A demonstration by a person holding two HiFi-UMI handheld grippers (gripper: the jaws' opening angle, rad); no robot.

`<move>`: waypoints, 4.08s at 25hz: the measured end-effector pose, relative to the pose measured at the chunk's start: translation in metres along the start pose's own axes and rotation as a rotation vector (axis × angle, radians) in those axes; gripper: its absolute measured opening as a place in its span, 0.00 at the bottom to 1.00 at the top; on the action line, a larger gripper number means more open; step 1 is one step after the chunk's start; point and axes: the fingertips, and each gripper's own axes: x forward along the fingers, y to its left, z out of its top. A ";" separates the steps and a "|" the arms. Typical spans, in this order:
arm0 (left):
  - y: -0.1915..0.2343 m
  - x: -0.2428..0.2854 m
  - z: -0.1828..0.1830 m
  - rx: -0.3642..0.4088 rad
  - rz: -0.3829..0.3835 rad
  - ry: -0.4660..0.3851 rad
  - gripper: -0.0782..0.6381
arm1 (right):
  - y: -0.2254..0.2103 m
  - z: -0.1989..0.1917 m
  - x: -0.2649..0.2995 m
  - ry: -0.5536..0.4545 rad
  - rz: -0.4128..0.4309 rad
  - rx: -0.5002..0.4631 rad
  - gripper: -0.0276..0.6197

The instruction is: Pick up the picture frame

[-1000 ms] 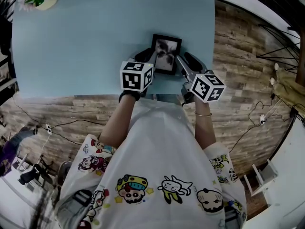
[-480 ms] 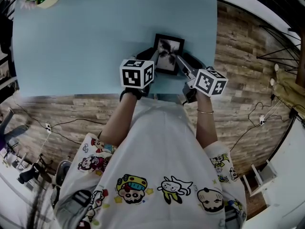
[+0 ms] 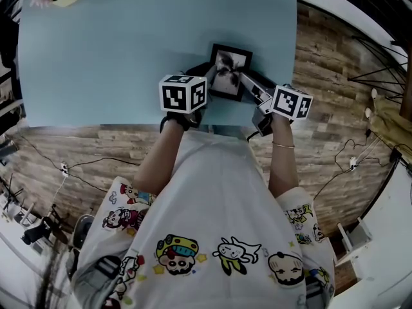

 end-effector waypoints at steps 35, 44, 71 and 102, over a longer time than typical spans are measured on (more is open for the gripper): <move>0.000 0.000 0.002 -0.071 -0.062 0.025 0.20 | 0.024 0.001 0.038 0.069 0.171 0.154 0.13; 0.003 -0.003 0.005 -0.112 -0.063 -0.026 0.21 | 0.035 0.004 0.038 0.023 0.239 0.197 0.08; -0.044 -0.073 0.082 0.135 -0.080 -0.256 0.23 | 0.091 0.065 -0.021 -0.158 0.188 -0.059 0.08; -0.126 -0.180 0.127 0.534 0.031 -0.571 0.11 | 0.193 0.110 -0.148 -0.517 -0.107 -0.824 0.08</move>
